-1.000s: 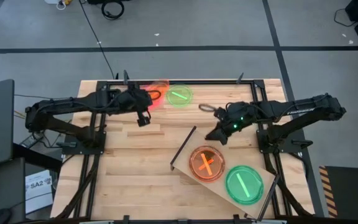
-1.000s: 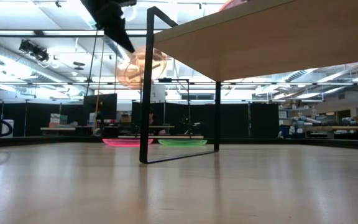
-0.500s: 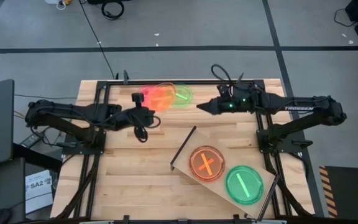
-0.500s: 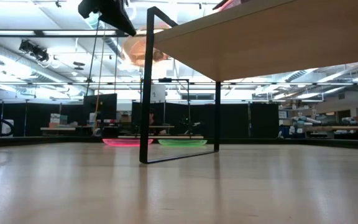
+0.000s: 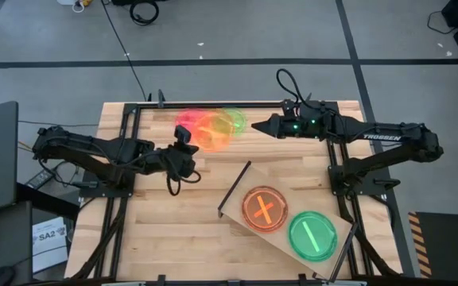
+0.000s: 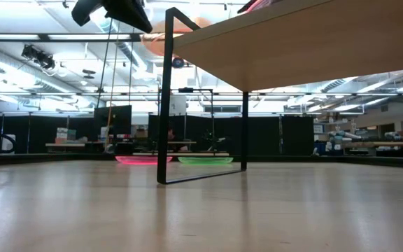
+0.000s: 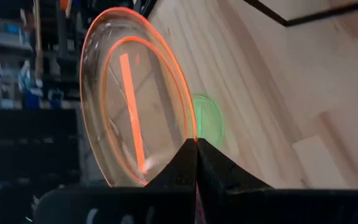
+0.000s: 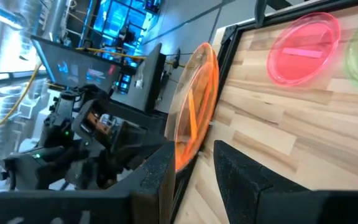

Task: Place and stack plates onto a shelf
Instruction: Stack the transparent orange plate on the transparent green plate on the shelf

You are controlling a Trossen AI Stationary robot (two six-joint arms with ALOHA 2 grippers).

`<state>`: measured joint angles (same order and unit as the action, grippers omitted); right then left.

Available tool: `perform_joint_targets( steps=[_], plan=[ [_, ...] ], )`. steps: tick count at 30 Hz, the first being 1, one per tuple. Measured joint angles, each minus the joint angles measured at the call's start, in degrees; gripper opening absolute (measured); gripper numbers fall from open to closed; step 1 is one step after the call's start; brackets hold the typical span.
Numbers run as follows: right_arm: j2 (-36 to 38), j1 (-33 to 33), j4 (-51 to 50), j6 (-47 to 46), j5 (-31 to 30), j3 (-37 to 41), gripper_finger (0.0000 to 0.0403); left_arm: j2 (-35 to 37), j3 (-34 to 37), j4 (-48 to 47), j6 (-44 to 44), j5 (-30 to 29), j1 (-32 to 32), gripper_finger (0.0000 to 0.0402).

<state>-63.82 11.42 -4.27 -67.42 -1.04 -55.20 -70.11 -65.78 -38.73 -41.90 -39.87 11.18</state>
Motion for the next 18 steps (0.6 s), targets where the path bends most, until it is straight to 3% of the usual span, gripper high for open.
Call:
perform_joint_targets(
  steps=[8,18],
  plan=[
    [-5.43,-0.05,4.03,-0.68,2.47,0.0,0.0116,-0.02,0.04,2.91,-8.44,0.01,0.0,0.0004],
    [-11.36,0.13,14.28,-0.68,5.98,0.0,0.0116,-0.04,0.04,2.9,-8.91,0.02,0.0,0.0004]
  ],
)
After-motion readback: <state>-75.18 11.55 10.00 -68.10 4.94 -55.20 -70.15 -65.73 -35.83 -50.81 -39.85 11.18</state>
